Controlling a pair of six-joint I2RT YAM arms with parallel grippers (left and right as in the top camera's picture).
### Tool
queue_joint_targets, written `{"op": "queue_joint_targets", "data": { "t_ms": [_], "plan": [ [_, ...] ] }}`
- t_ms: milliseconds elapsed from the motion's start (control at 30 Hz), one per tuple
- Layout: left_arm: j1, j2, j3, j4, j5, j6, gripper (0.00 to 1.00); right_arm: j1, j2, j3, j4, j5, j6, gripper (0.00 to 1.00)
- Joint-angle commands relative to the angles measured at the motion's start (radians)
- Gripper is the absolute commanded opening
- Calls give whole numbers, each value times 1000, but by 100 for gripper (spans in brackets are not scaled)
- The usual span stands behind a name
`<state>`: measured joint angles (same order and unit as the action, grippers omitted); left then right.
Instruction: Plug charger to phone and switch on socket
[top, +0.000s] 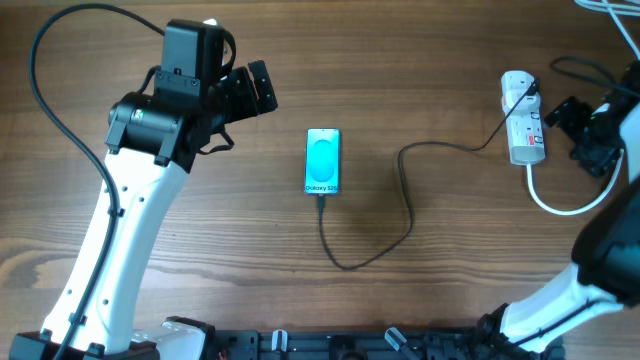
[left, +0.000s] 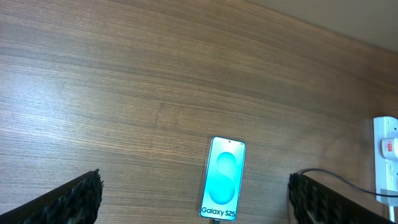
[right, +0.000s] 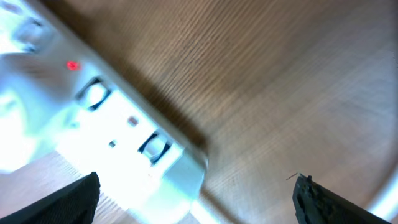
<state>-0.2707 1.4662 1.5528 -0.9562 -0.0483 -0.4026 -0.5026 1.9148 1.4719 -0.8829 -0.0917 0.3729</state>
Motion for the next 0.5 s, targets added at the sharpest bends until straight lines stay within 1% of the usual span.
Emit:
{"op": "queue_joint_targets", "data": {
  "t_ms": [0,133,233,467],
  "plan": [
    [5,-6,-3,1,-13,-5,100,3,-164,-5,-53,17,52,100],
    [5,-6,-3,1,-13,-5,100,29,-307,-18,-122,17,25,100],
    [5,-6,-2,1,-13,-5,100,78,-436,-74,-117,17,-6,100],
    [5,-6,-3,1,-13,-5,100,217,-764,-288,-77,24,-6,100]
  ]
}}
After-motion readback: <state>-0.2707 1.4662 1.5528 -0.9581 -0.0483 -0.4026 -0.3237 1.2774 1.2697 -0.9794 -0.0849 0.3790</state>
